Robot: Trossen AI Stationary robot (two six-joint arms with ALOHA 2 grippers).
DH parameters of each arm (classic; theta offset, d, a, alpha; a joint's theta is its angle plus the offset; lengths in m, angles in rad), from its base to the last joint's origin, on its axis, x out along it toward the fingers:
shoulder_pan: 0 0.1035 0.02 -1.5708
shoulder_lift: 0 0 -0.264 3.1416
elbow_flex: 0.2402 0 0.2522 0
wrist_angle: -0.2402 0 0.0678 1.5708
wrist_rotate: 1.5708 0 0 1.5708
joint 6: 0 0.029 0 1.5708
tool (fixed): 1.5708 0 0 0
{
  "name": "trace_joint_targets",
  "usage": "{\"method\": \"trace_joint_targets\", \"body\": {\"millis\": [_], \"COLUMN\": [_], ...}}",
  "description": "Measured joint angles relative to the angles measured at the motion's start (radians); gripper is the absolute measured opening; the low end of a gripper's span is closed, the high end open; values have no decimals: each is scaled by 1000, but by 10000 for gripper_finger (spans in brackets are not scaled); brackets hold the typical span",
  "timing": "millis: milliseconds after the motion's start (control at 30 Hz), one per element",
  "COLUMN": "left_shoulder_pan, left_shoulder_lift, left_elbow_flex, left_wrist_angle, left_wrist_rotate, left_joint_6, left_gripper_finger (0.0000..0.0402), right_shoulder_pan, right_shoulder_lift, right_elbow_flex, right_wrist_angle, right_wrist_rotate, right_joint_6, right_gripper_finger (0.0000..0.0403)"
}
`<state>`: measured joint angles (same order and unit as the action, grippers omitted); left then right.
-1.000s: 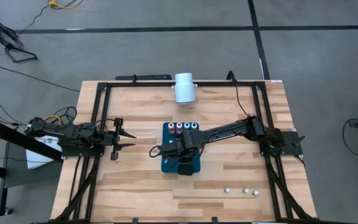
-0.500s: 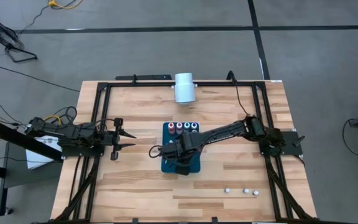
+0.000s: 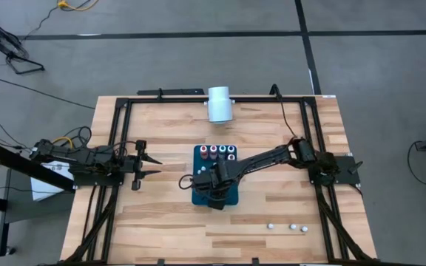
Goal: Pick & Place food coloring
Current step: Put the small blue food coloring bottle into the blue bin
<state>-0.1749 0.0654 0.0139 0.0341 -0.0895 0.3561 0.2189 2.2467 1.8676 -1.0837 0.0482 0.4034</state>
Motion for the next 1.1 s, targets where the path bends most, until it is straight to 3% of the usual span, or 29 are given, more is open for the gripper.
{"method": "trace_joint_targets", "body": {"millis": [333, 833, 1100], "left_shoulder_pan": [0, 0, 0], "left_shoulder_lift": [0, 0, 0], "left_elbow_flex": [0, 0, 0], "left_wrist_angle": [0, 0, 0], "left_wrist_rotate": [0, 0, 0], "left_joint_6": [0, 0, -1], "left_gripper_finger": [123, 123, 123], "right_shoulder_pan": [6, 8, 11], "right_shoulder_lift": [0, 0, -9], "right_elbow_flex": [-57, -57, -40], "right_wrist_angle": [53, 75, 63], "right_wrist_rotate": [2, 4, 3], "right_joint_6": [42, 42, 42], "right_gripper_finger": [75, 169, 184]}}
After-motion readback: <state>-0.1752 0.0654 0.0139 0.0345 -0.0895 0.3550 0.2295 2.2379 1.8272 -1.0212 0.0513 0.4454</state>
